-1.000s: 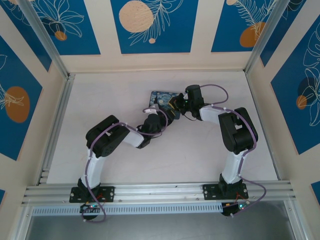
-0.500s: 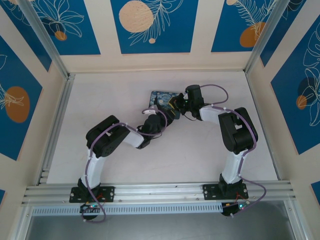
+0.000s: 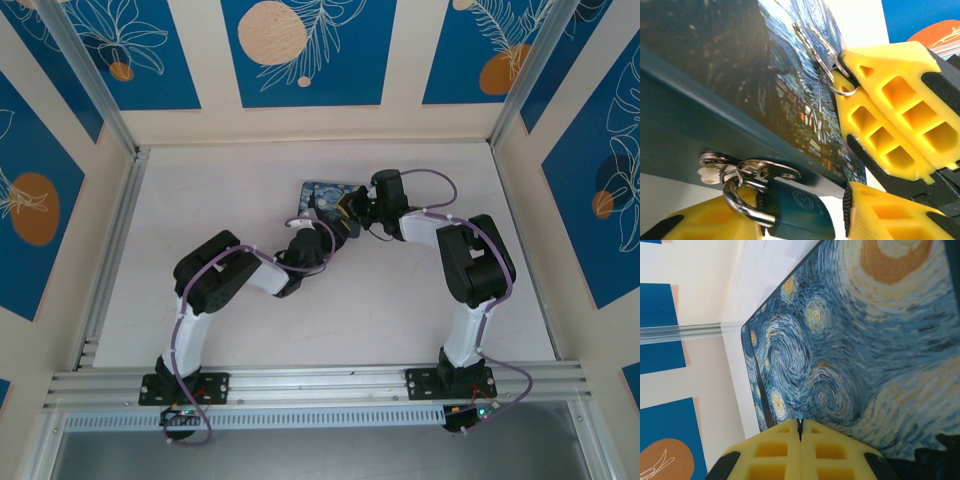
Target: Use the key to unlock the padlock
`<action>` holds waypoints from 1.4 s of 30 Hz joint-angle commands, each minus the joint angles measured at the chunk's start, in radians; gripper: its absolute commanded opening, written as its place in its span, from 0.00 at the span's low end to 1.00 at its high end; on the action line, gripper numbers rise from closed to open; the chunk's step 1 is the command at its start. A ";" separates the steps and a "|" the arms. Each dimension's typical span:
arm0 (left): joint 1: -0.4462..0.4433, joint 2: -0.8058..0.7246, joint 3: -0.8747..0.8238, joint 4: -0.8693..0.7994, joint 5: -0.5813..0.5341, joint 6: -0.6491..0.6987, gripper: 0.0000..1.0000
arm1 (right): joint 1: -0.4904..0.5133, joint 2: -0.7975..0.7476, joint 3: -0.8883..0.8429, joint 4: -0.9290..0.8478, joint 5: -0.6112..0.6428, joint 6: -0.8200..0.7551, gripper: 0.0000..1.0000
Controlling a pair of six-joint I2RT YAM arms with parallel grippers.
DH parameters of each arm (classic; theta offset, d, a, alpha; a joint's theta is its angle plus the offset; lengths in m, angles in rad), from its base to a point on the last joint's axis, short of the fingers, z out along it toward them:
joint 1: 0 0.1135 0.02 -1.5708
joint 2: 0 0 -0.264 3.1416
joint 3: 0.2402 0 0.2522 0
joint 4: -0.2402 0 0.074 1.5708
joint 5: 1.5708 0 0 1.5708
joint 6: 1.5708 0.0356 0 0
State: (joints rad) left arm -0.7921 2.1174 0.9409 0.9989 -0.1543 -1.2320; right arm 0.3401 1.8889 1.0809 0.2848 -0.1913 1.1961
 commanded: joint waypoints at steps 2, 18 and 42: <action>0.025 0.078 -0.027 -0.183 -0.033 -0.017 0.38 | 0.001 0.038 -0.019 -0.084 -0.008 0.002 0.00; 0.030 0.097 -0.033 -0.170 -0.029 -0.053 0.45 | 0.002 0.038 -0.020 -0.084 -0.004 0.001 0.00; 0.026 0.086 -0.061 -0.181 -0.054 -0.224 0.41 | 0.005 0.047 -0.021 -0.074 -0.002 0.003 0.00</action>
State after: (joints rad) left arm -0.7895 2.1418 0.9348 1.0466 -0.1390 -1.4384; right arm 0.3401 1.8896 1.0805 0.2893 -0.1909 1.1961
